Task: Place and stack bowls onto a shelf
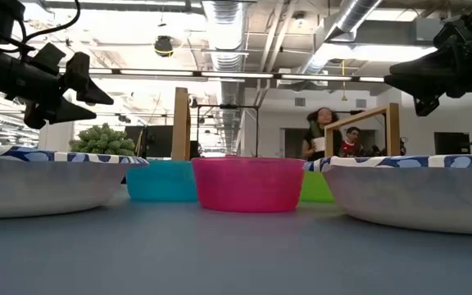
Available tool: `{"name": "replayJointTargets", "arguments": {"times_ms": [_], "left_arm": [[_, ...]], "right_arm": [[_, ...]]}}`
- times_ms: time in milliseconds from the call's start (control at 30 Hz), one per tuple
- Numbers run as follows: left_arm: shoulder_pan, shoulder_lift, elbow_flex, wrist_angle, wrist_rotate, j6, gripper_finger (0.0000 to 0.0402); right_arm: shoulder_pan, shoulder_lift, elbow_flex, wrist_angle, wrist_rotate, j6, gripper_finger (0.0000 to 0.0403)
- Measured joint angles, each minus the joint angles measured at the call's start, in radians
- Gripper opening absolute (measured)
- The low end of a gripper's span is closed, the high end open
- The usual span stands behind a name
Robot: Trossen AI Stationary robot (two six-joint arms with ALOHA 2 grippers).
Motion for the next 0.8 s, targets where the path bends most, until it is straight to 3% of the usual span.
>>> {"name": "replayJointTargets", "arguments": {"times_ms": [633,800], "left_arm": [[0.000,0.000,0.000,0.000,0.001,-0.001,0.0281],[0.000,0.000,0.000,0.004,0.041,-0.050,0.0281]], "right_arm": [[0.000,0.000,0.000,0.000,0.000,0.000,0.0134],[0.000,0.000,0.000,0.000,0.000,0.000,0.0134]]}}
